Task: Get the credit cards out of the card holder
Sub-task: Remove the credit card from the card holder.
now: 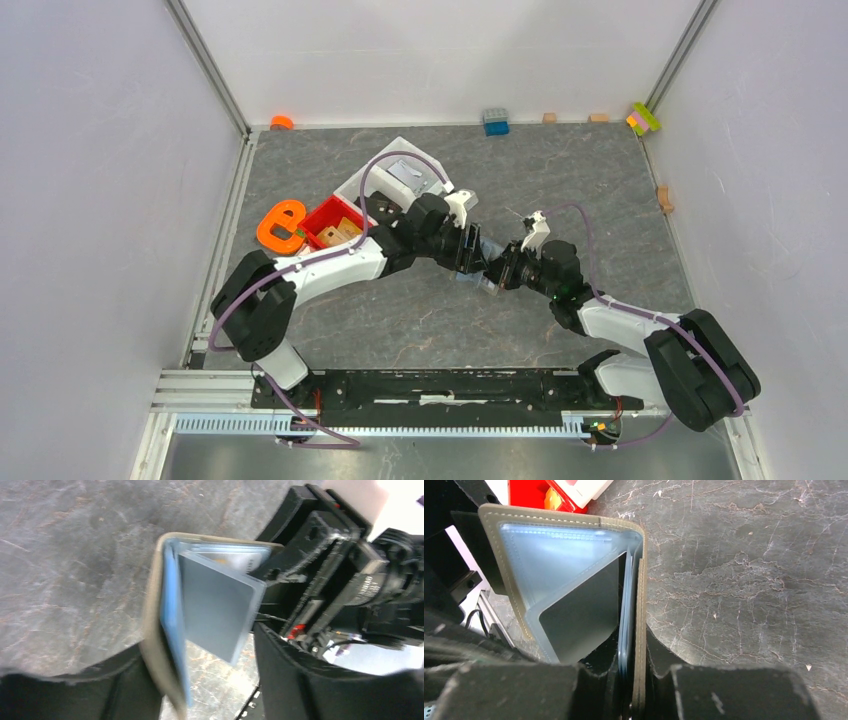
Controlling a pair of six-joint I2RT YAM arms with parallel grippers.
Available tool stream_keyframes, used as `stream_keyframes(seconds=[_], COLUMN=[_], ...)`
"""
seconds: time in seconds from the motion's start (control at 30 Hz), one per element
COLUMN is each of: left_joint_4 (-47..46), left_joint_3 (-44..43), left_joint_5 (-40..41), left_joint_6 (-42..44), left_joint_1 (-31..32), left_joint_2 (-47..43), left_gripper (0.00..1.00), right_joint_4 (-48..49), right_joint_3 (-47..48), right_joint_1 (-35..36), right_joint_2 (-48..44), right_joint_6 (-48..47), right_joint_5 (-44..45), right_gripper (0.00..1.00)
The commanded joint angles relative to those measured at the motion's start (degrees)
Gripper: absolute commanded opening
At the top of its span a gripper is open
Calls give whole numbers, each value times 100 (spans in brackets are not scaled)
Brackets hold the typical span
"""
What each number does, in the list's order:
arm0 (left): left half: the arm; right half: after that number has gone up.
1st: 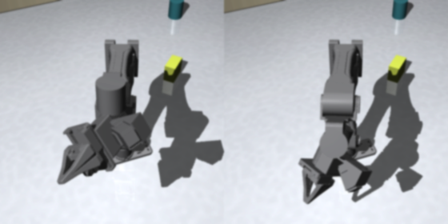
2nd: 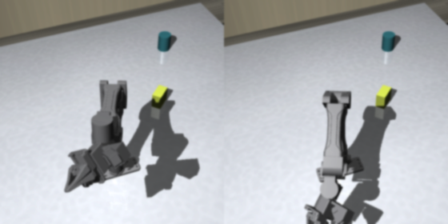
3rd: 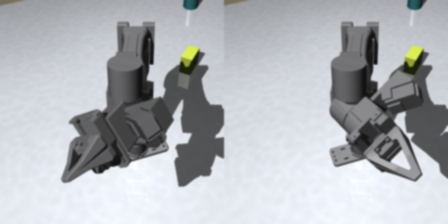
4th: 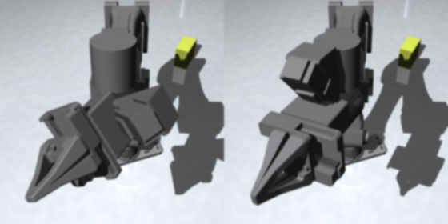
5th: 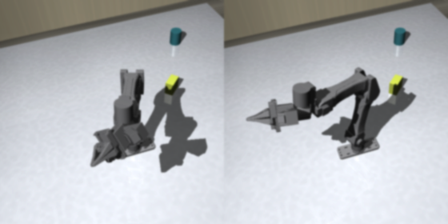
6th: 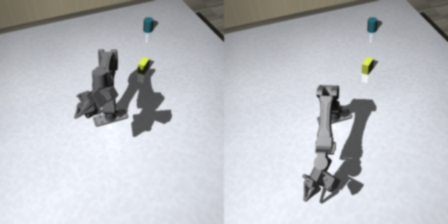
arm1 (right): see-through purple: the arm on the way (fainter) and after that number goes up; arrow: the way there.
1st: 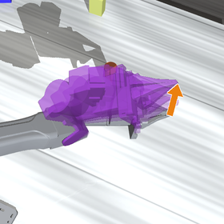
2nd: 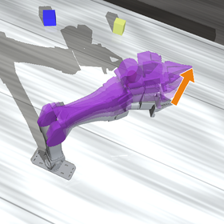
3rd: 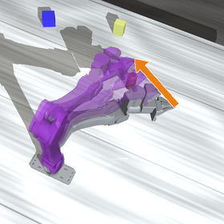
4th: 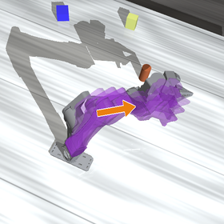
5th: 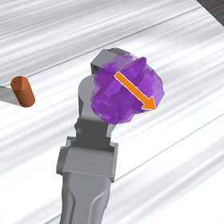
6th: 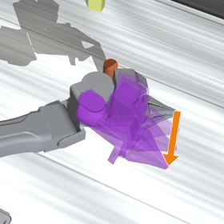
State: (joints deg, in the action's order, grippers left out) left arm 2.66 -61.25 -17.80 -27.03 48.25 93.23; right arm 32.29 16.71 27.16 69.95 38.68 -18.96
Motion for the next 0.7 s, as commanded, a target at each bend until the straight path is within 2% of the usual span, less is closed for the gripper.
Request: stream_keyframes(seconds=[0.0, 0.07, 0.13, 0.27, 0.57, 0.67], left_joint_4=[421, 475, 550, 442, -356, -530], left_joint_3=[-332, -356, -378, -238, 267, 329], left_joint_5=[584, 624, 714, 715, -251, -452], left_joint_6=[330, 334, 334, 208, -340, -447], left_joint_1=[53, 44, 27, -113, -646, -735], left_joint_2=[111, 119, 99, -32, -244, -236], left_gripper=[55, 36, 29, 29, 27, 36], right_joint_4=[225, 225, 225, 216, 181, 172], right_joint_3=[256, 249, 245, 246, 250, 254], right_joint_1=[19, 17, 18, 17, 17, 8], right_joint_2=[-17, -31, -34, -31, -61, -59], right_joint_6=[-82, -82, -81, -80, -91, -101], right_joint_5=[23, 35, 33, 44, 67, 64], right_gripper=[8, 8, 8, 8, 8, 8])
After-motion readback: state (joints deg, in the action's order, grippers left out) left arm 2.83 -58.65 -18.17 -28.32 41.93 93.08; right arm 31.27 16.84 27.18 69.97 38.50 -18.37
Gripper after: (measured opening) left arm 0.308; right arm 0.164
